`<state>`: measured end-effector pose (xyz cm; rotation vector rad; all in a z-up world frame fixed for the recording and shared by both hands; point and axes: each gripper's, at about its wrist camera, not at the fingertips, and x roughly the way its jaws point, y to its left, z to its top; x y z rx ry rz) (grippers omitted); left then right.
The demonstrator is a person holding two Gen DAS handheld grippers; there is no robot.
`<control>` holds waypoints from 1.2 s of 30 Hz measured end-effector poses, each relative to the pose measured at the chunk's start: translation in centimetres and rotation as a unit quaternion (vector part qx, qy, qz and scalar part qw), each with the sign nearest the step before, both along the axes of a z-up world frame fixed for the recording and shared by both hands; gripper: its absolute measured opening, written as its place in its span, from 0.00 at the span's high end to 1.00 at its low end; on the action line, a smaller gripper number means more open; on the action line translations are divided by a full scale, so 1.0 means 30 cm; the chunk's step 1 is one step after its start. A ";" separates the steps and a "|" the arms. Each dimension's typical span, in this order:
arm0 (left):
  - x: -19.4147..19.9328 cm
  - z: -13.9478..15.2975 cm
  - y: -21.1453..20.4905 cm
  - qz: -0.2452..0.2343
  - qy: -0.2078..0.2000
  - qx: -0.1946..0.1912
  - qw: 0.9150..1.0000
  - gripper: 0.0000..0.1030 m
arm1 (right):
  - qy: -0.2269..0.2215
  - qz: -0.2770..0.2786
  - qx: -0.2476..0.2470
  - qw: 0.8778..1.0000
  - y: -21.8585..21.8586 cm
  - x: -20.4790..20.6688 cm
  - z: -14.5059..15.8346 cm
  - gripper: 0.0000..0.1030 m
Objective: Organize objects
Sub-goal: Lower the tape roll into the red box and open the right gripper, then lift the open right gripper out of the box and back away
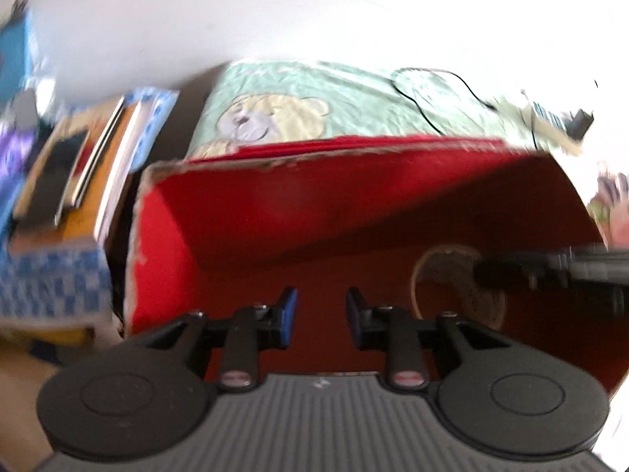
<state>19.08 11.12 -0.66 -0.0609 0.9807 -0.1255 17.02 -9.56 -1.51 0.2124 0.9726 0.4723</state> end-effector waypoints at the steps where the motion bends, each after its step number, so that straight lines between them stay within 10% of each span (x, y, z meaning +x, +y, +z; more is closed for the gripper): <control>1: 0.003 -0.004 0.010 0.012 0.006 -0.004 1.000 0.72 | 0.007 0.009 -0.006 1.000 0.014 0.000 0.001 0.81; 12: 0.027 -0.011 -0.024 0.031 0.011 0.026 0.999 0.71 | 0.102 0.035 -0.007 0.994 0.108 0.007 -0.084 0.83; 22: 0.028 -0.014 -0.046 0.023 0.012 0.051 0.998 0.59 | 0.102 -0.105 -0.001 0.989 -0.017 0.032 -0.092 0.78; 36: 0.010 -0.006 -0.070 -0.007 -0.017 0.079 0.997 0.57 | 0.135 -0.091 -0.039 0.986 -0.006 -0.002 -0.101 0.78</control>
